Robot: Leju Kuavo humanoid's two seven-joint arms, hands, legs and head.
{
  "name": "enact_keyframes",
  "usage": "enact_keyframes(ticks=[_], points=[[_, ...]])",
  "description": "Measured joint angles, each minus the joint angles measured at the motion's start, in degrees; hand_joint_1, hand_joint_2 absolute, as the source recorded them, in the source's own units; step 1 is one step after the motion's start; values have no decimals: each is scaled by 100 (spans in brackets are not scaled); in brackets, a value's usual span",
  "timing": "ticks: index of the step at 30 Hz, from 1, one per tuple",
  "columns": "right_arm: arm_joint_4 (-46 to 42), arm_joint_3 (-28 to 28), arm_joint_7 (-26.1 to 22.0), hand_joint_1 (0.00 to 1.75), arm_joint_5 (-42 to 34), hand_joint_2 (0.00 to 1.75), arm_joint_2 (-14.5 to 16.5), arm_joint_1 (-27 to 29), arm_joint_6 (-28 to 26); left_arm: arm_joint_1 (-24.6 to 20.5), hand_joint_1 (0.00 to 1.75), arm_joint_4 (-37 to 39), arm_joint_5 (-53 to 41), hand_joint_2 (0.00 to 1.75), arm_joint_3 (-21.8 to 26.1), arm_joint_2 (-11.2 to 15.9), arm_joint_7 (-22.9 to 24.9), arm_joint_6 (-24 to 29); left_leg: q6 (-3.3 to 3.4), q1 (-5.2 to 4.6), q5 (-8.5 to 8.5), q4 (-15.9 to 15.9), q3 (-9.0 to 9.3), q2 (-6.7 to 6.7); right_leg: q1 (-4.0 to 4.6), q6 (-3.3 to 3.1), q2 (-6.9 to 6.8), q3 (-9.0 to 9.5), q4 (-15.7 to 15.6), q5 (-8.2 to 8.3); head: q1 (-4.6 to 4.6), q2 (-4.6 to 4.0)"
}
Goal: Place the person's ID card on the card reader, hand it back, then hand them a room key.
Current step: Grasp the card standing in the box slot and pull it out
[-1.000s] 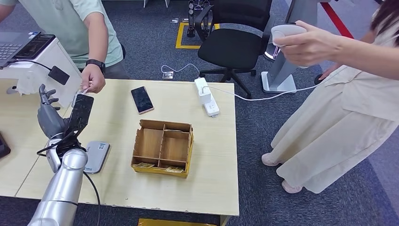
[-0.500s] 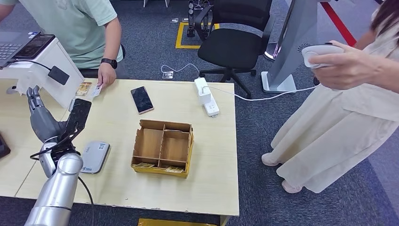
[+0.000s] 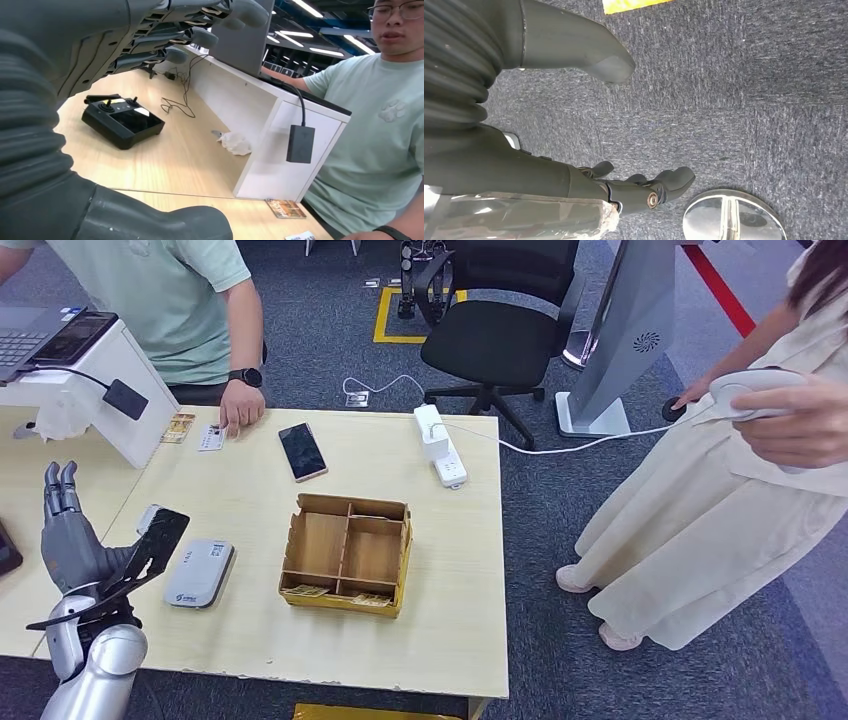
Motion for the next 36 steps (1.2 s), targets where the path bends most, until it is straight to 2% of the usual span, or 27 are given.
enact_keyframes(ticks=[10,24,29,36], points=[[-25,-32,-19,0,-2,175,-2,8,24,237,0,-257,-57,175,91,27,-3,-44,0,0,0,0,0,0,0,0,-2,1,0,1,-2,0],[-103,-167,-60,0,5,175,-7,37,128,973,0,-852,-1050,175,34,169,-161,-815,1,0,-1,0,-6,1,0,1,0,-7,-2,0,-1,1],[-107,-194,-95,0,21,175,-22,34,139,1078,0,-884,-1462,175,-87,323,-209,-919,1,0,-1,0,-6,0,0,0,-1,-7,-2,0,-5,2],[-107,-202,-108,0,24,175,-27,34,139,1088,0,-886,-1539,175,-141,346,-239,-921,1,1,-1,0,-6,0,0,0,-1,-7,-2,0,-5,1]])
